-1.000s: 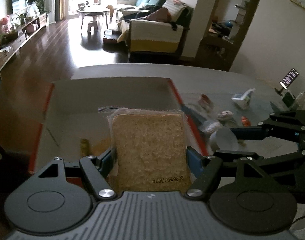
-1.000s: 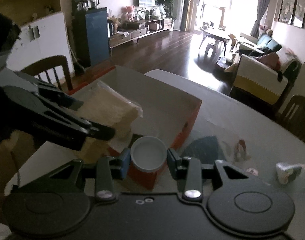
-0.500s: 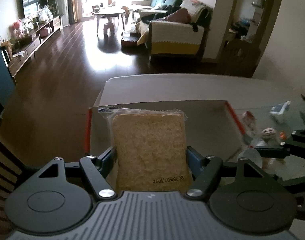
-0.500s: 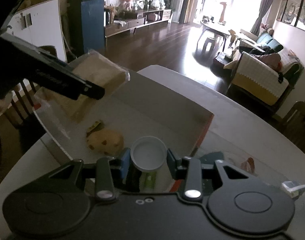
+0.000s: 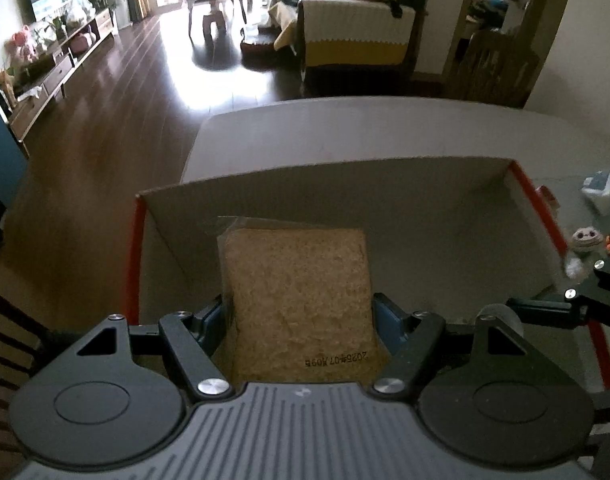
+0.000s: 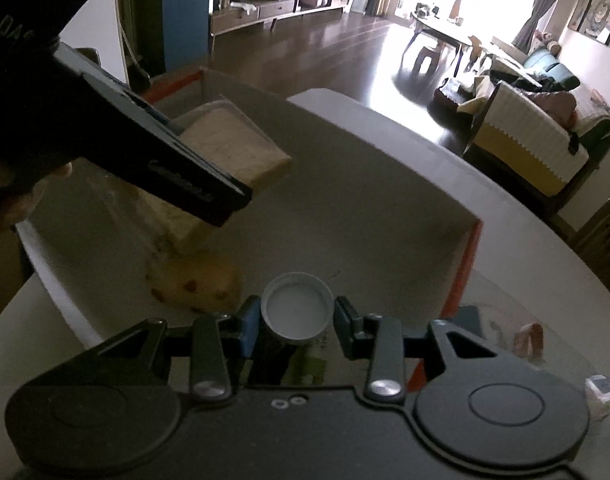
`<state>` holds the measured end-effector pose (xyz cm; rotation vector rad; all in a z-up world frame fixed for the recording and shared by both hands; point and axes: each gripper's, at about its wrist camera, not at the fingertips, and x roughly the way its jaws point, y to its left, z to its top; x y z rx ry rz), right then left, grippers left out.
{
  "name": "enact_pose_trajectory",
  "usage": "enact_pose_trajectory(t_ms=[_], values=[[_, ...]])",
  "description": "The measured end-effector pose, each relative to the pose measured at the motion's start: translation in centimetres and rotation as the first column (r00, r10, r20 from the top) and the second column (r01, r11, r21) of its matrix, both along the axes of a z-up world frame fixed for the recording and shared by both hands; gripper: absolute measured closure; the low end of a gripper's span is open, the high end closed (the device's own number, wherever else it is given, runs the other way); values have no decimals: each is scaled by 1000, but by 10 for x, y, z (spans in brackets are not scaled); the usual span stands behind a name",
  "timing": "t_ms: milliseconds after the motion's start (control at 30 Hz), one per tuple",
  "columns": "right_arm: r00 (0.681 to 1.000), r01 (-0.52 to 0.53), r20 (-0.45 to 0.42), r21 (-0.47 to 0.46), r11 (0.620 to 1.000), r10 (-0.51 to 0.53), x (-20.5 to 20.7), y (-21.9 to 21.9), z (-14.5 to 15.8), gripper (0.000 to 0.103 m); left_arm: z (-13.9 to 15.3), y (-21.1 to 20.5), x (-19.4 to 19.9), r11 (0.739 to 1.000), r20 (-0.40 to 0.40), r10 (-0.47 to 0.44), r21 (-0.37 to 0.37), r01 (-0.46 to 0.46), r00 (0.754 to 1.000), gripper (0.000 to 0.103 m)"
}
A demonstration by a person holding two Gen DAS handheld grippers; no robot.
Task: Organize objects
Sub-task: 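Carry bread with left gripper over box while right gripper carries white cup, release both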
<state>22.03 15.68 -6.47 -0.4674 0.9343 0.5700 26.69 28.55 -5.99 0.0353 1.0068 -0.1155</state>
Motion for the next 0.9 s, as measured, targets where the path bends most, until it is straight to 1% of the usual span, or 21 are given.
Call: enact_pose_trajectory(t_ms=[100, 300, 467, 600, 733, 900], values=[[1000, 4, -13, -12, 1000, -5, 3, 3, -6, 65, -8, -1, 4, 1000, -24, 6, 3, -6, 1000, 28], [998, -7, -62, -29, 1000, 5, 4, 9, -16, 65, -17, -10, 10, 1000, -64, -26, -1, 26, 998, 28], [997, -5, -81, -44, 999, 1, 4, 12, -21, 64, -25, -14, 13, 999, -94, -31, 0, 32, 995, 29], [997, -7, -81, -50, 999, 3, 4, 14, -21, 64, -25, -11, 17, 1000, -111, -22, -12, 21, 994, 28], [997, -8, -79, -39, 999, 5, 1, 11, -18, 55, -23, -6, 14, 1000, -107, -3, -19, 1, 994, 28], [997, 3, -75, -7, 1000, -3, -2, 2, -9, 52, -18, 0, 5, 999, -83, 30, -38, -33, 996, 28]])
